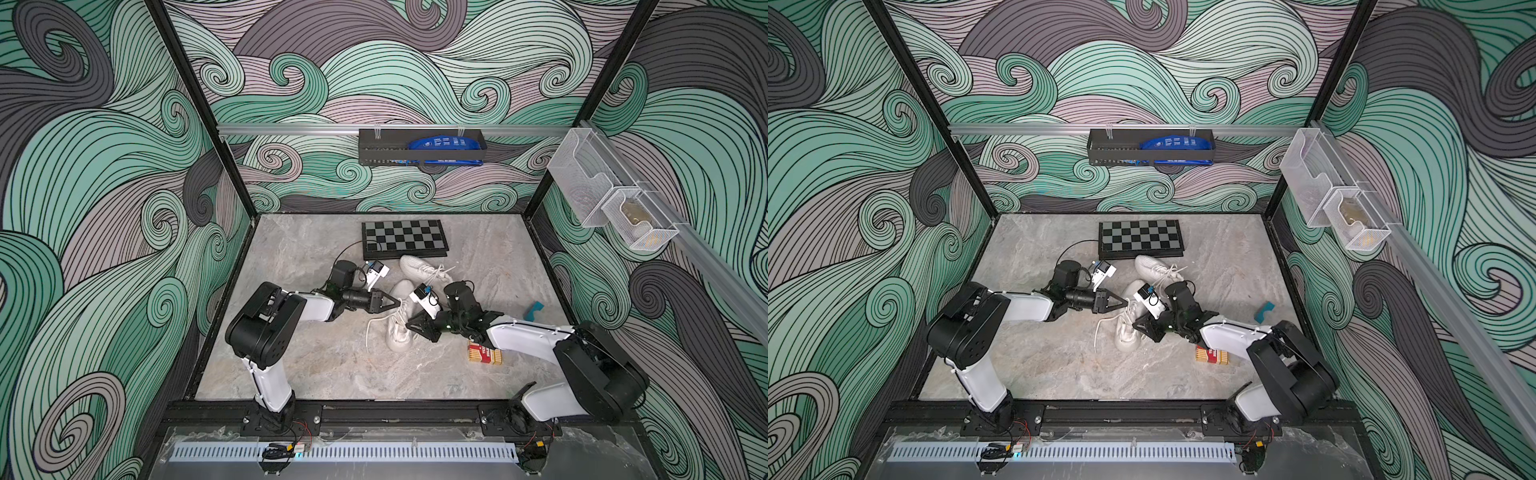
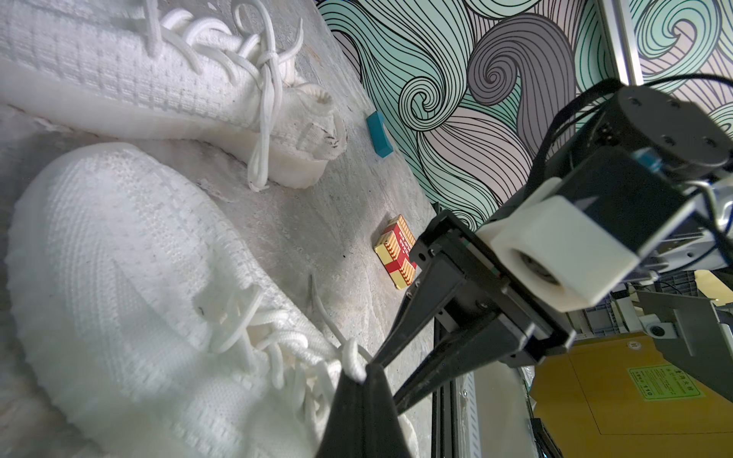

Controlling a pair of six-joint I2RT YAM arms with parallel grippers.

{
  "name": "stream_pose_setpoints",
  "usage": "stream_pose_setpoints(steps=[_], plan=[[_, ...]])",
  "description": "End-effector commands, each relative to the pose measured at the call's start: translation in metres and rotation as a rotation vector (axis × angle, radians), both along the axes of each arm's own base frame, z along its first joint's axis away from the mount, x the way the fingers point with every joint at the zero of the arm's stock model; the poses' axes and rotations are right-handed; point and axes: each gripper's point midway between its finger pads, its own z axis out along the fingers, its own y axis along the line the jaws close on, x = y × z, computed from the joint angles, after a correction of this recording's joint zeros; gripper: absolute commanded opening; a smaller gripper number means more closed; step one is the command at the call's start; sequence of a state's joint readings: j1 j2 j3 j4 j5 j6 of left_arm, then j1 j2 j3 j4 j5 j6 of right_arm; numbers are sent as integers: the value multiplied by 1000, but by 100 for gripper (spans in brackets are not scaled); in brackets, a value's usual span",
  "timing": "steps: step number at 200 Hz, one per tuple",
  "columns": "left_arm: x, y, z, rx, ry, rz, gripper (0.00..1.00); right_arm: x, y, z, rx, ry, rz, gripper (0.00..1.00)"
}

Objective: Tie the shoes
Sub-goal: Wrap the shoelace around the shoelace, then cross the shoelace with the shoelace.

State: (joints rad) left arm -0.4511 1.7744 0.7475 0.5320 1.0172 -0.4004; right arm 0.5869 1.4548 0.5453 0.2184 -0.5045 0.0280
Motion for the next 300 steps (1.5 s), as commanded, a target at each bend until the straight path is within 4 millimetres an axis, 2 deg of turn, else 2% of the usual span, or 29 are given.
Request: stream_pose_setpoints(steps=[1, 24, 43, 59, 107, 146, 184, 206, 233, 266, 285, 300], plan=[[2, -1, 15, -16, -51, -5, 0, 4, 3, 3, -7, -32, 8, 20], [3, -1, 19, -22, -56, 0, 0, 5, 1, 5, -11, -39, -10, 12], [-4, -1, 28, -54, -44, -10, 0, 8, -1, 14, 3, -52, -39, 5], [-11, 3, 34, -68, -51, -5, 0, 11, -2, 23, 19, -54, -74, 4], [-31, 11, 19, -23, -11, -15, 0, 22, -6, 28, 32, -3, -190, 3], [-39, 16, 1, 72, 3, -15, 0, 41, -3, 29, 23, 16, -265, 0], [-45, 17, -10, 135, 0, -26, 0, 54, 7, 34, 39, 29, -266, 0], [-43, 16, -9, 140, -9, -20, 0, 51, 13, 29, 41, 52, -239, 0], [-34, 18, 3, 140, -58, 30, 17, 46, 14, 20, 33, 81, -223, 0], [-22, 27, 23, 111, -96, 109, 49, 41, 12, 14, 25, 98, -219, 0], [-9, 35, 37, 70, -103, 176, 54, 39, 11, 14, 26, 99, -218, 0], [4, 42, 39, 62, -87, 237, 54, 38, 11, 14, 27, 100, -217, 0]])
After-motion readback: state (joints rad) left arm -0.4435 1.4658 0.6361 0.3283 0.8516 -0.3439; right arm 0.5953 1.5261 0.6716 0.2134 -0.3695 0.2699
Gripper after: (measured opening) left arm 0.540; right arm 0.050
